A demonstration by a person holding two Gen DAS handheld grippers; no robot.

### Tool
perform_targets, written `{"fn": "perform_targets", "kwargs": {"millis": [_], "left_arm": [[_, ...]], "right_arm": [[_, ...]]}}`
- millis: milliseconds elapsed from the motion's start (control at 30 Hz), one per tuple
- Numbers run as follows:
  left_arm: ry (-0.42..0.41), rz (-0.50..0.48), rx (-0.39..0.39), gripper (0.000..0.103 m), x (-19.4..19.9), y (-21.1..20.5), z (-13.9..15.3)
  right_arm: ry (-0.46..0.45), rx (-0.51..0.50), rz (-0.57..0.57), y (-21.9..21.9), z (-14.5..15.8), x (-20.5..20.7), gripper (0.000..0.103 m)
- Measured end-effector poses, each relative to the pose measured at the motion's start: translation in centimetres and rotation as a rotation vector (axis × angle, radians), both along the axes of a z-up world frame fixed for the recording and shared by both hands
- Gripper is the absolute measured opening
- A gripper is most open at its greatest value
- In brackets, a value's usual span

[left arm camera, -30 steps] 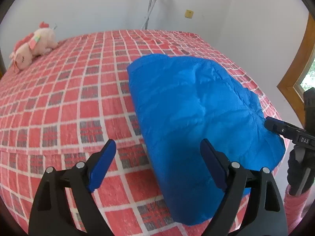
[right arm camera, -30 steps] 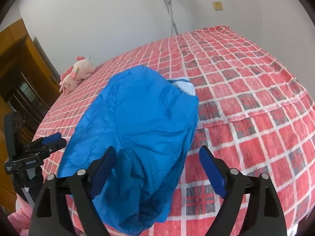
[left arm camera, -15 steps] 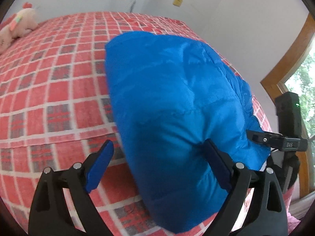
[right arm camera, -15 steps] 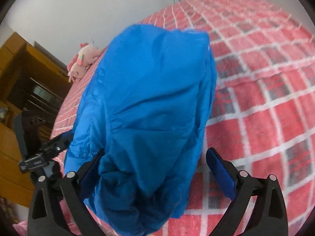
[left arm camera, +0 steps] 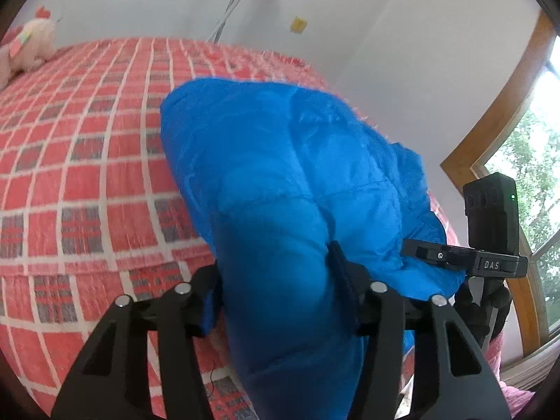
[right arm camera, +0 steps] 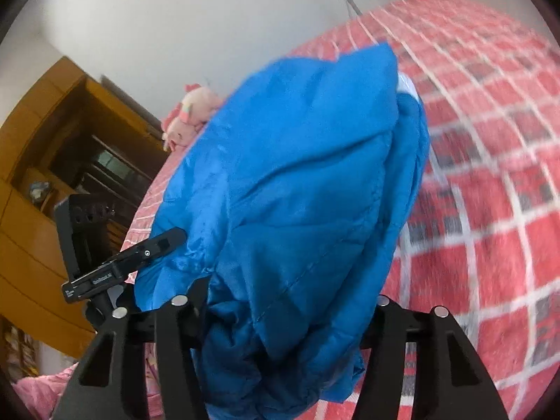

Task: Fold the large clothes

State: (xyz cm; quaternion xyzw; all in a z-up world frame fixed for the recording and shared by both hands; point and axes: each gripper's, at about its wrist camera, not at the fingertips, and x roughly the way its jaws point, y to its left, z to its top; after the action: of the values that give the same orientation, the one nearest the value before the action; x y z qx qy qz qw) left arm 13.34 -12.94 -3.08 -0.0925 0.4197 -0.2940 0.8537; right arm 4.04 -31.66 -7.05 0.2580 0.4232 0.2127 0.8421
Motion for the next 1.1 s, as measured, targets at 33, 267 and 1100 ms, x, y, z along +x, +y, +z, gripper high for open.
{"fn": "perform_targets", "kwargs": {"millis": [33,267,1100], "left_arm": [[-0.017,0.001,-0.013,0.049,-0.1,0.2,0.4],[-0.141,0.049,-0.057,0.046,-0.1,2.3,3.6],[-0.104,0.311,0.067,0.055,12.4,16.0,-0.8]], "right_arm": [[-0.02,-0.007,0.005,0.2,0.6,0.1,0.055],[-0.162,-0.067,0.062,2.6,4.9,2.2,0.054],[-0.055,-0.054,0.3,13.5,-0.7,24.1,0.059]]}}
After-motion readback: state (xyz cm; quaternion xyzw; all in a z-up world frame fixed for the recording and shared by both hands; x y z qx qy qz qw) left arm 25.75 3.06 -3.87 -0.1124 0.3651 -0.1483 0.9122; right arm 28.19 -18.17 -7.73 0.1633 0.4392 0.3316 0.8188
